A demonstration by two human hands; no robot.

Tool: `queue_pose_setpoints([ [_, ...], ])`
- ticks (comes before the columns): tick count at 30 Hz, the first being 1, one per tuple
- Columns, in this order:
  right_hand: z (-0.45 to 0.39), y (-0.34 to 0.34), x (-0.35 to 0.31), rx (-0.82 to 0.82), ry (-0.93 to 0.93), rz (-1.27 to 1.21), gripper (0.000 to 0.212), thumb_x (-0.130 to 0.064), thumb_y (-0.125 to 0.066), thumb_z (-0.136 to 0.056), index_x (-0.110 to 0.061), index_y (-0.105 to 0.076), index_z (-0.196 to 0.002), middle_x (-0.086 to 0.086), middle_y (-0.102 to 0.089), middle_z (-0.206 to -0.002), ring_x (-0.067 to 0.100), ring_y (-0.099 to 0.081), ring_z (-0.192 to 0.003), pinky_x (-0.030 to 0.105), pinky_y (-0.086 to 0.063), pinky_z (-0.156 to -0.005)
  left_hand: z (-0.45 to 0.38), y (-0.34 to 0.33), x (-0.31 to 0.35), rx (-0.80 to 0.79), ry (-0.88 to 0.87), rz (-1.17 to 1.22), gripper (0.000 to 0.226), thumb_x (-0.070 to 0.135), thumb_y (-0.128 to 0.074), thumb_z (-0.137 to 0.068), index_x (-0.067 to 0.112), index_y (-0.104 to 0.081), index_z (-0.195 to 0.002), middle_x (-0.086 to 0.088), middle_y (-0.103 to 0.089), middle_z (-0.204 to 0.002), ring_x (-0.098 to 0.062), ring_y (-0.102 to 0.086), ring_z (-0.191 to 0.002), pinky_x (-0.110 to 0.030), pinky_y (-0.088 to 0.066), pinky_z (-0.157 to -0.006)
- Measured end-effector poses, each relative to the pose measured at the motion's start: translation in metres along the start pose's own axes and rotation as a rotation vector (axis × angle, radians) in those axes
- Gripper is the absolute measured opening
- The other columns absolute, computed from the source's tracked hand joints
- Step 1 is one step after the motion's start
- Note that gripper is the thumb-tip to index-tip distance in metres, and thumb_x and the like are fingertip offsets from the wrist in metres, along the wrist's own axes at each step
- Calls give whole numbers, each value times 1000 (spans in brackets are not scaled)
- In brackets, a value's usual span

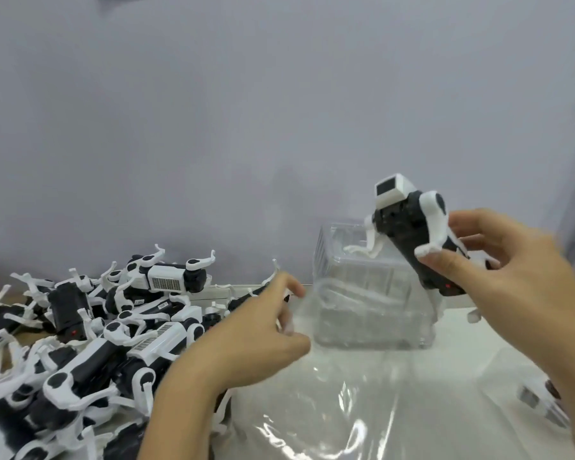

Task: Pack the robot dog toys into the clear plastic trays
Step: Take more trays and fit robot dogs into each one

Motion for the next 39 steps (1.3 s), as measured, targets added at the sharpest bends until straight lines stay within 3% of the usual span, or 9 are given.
queue_pose_setpoints([
  [3, 1, -1, -11, 16, 6, -55, 42, -64, -65, -54, -40, -69, -88, -23, -70, -89, -1, -64, -85, 10, -47, -56, 5, 26, -6, 136, 39, -46, 67, 31, -55, -82, 53, -16, -133, 3, -61, -88, -3, -48, -48, -19, -41, -48],
  [6, 4, -12, -15, -60, -17, -73, 39, -60, -65, -53, -41, -70, -87, -16, -71, -82, 3, -67, -76, 14, -45, -42, 7, 50, -9, 348, 85, 34, 73, 28, -53, -89, 48, -13, -146, -11, -62, -106, -15, -58, -69, -31, -45, -58],
  [12, 5, -19, -23, -71, 3, -126, 35, -56, -76, -57, -37, -71, -86, -13, -71, -79, 3, -66, -73, 11, -43, -40, 13, 69, -21, 501, 55, 517, 68, 24, -50, -71, 54, -42, -131, 9, -50, -54, -10, -45, -46, -26, -34, -39],
  [15, 4, -13, -21, -37, 9, -144, 27, -49, -79, -64, -35, -70, -86, -16, -71, -82, -2, -65, -80, 10, -44, -42, 24, 84, -42, 607, 102, 722, 56, 8, -51, -86, 44, -43, -128, 1, -49, -78, -16, -67, -73, -25, -45, -39],
  [19, 3, -13, -17, -34, -4, -137, 37, -55, -83, -62, -32, -72, -89, -15, -72, -84, 0, -65, -81, 10, -46, -46, 30, 81, -65, 560, 177, 932, 38, 0, -51, -77, 22, -44, -108, -13, -54, -108, -21, -70, -55, -38, -44, -54],
  [22, 4, -14, -16, -31, -24, -131, 41, -56, -68, -57, -31, -72, -89, -12, -72, -81, 2, -65, -79, 11, -46, -46, 30, 79, -73, 519, 251, 819, 22, -2, -45, -87, 18, -42, -95, -16, -60, -113, -29, -73, -64, -35, -51, -45],
  [28, 4, -15, -13, -47, -45, -142, 37, -55, -67, -56, -36, -72, -87, -10, -72, -78, 3, -66, -76, 11, -45, -44, 20, 68, -57, 427, 230, 460, 41, 3, -51, -92, 38, -61, -111, -6, -57, -102, -27, -66, -75, -26, -49, -41],
  [32, 4, -15, -10, -66, -61, -108, 29, -52, -73, -63, -38, -71, -88, -11, -73, -81, 5, -67, -76, 10, -44, -45, 23, 64, -58, 411, 279, 377, 12, 27, -67, -91, 24, -64, -103, -11, -62, -103, -25, -73, -74, -33, -57, -50],
  [39, 3, -8, -22, -52, -35, -83, 39, -59, -67, -53, -38, -71, -86, -17, -72, -80, -1, -66, -77, 9, -43, -43, 43, 65, -62, 191, 437, -78, 45, 62, -58, -85, 19, -58, -99, 4, -73, -91, -11, -71, -84, -34, -62, -71],
])
Point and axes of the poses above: each hand's wrist, its own z-axis away from the middle knuckle, its own y-axis out of the back of the hand, x = y × z, the point moved 10 cm from there along -z, towards the middle knuckle
